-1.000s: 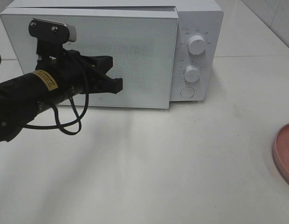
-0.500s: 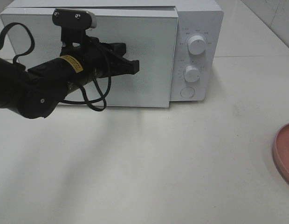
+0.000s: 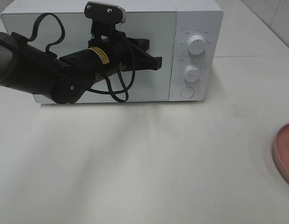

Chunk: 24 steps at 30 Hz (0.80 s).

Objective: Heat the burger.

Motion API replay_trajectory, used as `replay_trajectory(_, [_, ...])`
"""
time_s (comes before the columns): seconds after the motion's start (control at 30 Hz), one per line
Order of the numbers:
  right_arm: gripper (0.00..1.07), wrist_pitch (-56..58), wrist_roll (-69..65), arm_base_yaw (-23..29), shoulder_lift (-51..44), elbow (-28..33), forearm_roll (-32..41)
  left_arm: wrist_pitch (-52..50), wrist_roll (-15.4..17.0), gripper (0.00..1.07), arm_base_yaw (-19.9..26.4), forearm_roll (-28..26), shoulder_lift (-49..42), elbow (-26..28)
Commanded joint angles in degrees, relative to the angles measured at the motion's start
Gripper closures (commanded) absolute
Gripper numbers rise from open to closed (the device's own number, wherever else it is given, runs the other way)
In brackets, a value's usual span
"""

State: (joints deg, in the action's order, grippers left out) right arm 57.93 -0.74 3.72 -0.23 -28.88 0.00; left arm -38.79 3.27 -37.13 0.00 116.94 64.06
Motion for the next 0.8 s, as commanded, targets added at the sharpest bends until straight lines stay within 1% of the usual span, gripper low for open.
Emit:
replay_trajectory(0.03, [0.32, -0.9, 0.4, -0.4, -1.5, 0.2, -0.3, -0.6, 0.1, 1.07, 1.9, -7.2, 0.2, 2.2])
replay_trajectory(0.13, [0.32, -0.9, 0.4, -0.4, -1.5, 0.2, -0.3, 1.6, 0.1, 1.07, 1.3, -5.7, -1.1, 2.0])
replay_trajectory(0.2, [0.32, -0.9, 0.4, -0.4, -1.5, 0.2, -0.3, 7.3, 0.1, 1.07, 0.1, -3.9, -2.8, 1.9])
replay_trajectory(0.23, [0.32, -0.9, 0.4, -0.4, -1.5, 0.2, -0.3, 7.3, 0.1, 1.07, 0.1, -3.9, -2.8, 1.9])
replay_trajectory(0.27, [0.32, -0.9, 0.4, -0.4, -1.5, 0.2, -0.3, 12.7, 0.1, 1.07, -1.1, -3.6, -4.2, 1.9])
replay_trajectory(0.3, [0.32, -0.9, 0.4, -0.4, -1.5, 0.2, -0.3, 15.6, 0.1, 1.07, -1.8, -3.6, -5.0, 1.9])
replay_trajectory(0.33, [0.32, -0.9, 0.4, -0.4, -1.5, 0.2, -0.3, 15.6, 0.1, 1.07, -1.8, -3.6, -5.0, 1.9])
replay_trajectory(0.37, [0.32, -0.9, 0.4, -0.4, -1.5, 0.2, -0.3, 20.7, 0.1, 1.05, -3.2, -3.6, -6.2, 1.9])
replay_trajectory(0.4, [0.32, -0.9, 0.4, -0.4, -1.5, 0.2, -0.3, 23.0, 0.1, 1.03, -3.8, -3.6, -6.9, 1.9])
replay_trajectory(0.43, [0.32, -0.9, 0.4, -0.4, -1.5, 0.2, -0.3, 23.0, 0.1, 1.03, -3.8, -3.6, -6.9, 1.9])
replay_trajectory(0.47, [0.32, -0.9, 0.4, -0.4, -1.5, 0.2, -0.3, 28.8, 0.1, 0.97, -4.8, -3.4, -7.9, 1.9])
replay_trajectory(0.5, [0.32, -0.9, 0.4, -0.4, -1.5, 0.2, -0.3, 31.0, 0.1, 0.92, -5.2, -3.2, -8.3, 1.9])
replay_trajectory(0.53, [0.32, -0.9, 0.4, -0.4, -1.5, 0.2, -0.3, 31.0, 0.1, 0.92, -5.2, -3.2, -8.3, 1.9])
replay_trajectory(0.57, [0.32, -0.9, 0.4, -0.4, -1.5, 0.2, -0.3, 36.6, 0.1, 0.72, -6.1, -3.1, -9.4, 1.9])
replay_trajectory(0.6, [0.32, -0.9, 0.4, -0.4, -1.5, 0.2, -0.3, 38.8, 0.2, 0.57, -6.4, -3.2, -10.0, 1.9])
replay_trajectory(0.63, [0.32, -0.9, 0.4, -0.4, -1.5, 0.2, -0.3, 38.8, 0.2, 0.57, -6.4, -3.2, -10.0, 1.9])
replay_trajectory(0.67, [0.32, -0.9, 0.4, -0.4, -1.5, 0.2, -0.3, 43.3, 0.8, 0.27, -6.8, -3.2, -10.9, 1.9])
replay_trajectory(0.7, [0.32, -0.9, 0.4, -0.4, -1.5, 0.2, -0.3, 45.8, 1.1, 0.13, -7.0, -3.3, -11.3, 1.9])
replay_trajectory(0.73, [0.32, -0.9, 0.4, -0.4, -1.5, 0.2, -0.3, 45.8, 1.1, 0.13, -7.0, -3.3, -11.3, 1.9])
replay_trajectory(0.77, [0.32, -0.9, 0.4, -0.4, -1.5, 0.2, -0.3, 50.5, 1.3, 0.06, -7.0, -3.4, -12.2, 2.2])
replay_trajectory(0.8, [0.32, -0.9, 0.4, -0.4, -1.5, 0.2, -0.3, 53.3, 1.2, 0.07, -7.0, -3.4, -12.7, 2.2])
